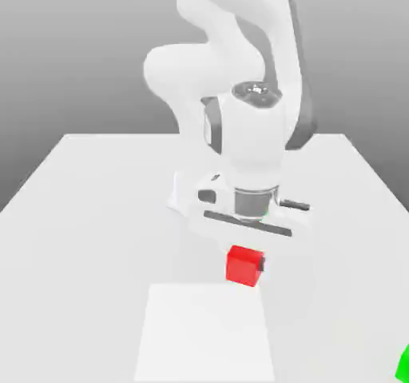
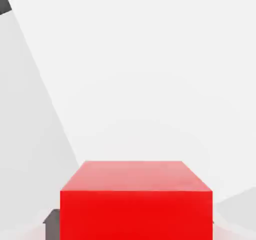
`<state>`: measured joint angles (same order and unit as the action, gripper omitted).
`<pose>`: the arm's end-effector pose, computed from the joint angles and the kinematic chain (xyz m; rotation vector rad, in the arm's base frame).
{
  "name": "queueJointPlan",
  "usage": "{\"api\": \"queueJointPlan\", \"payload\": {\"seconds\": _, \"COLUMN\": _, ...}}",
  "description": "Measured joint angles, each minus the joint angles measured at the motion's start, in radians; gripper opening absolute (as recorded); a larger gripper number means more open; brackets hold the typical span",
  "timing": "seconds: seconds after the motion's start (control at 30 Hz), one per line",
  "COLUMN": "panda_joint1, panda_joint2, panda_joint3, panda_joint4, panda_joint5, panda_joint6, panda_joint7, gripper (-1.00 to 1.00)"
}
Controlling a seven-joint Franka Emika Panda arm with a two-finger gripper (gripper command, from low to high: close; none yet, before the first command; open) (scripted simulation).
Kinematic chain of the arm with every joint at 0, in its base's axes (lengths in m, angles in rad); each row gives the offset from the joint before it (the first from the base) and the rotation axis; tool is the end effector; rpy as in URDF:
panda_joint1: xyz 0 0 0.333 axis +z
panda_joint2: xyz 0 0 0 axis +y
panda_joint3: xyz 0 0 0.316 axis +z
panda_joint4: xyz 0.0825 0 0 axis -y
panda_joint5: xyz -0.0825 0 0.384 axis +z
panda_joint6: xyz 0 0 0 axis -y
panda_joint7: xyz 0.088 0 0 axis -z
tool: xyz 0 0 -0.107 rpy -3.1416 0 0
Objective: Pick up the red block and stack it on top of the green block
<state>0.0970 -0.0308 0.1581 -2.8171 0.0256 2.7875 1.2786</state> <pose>0.3601 0.0921 0.2130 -2.7174 1.5696 0.0034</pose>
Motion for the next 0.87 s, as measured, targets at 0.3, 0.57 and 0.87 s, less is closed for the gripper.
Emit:
{"api": "queueJointPlan", "payload": {"seconds": 0.3, "panda_joint1": 0.065, "panda_joint2": 0.173, "panda_joint3": 0.080, "panda_joint4": 0.319, "panda_joint5": -0.065, "panda_joint6": -0.151, "panda_joint7": -0.379, "gripper": -1.00}}
{"api": "queueJointPlan", "payload": {"seconds": 0.57, "panda_joint1": 0.124, "panda_joint2": 0.343, "panda_joint3": 0.159, "panda_joint4": 0.609, "panda_joint5": -0.174, "panda_joint6": -0.288, "panda_joint7": -0.687, "gripper": -1.00}}
{"api": "queueJointPlan", "payload": {"seconds": 0.87, "panda_joint1": 0.183, "panda_joint2": 0.517, "panda_joint3": 0.131, "panda_joint4": 0.701, "panda_joint5": -0.271, "panda_joint6": -0.217, "panda_joint7": -0.732, "gripper": 1.00}}
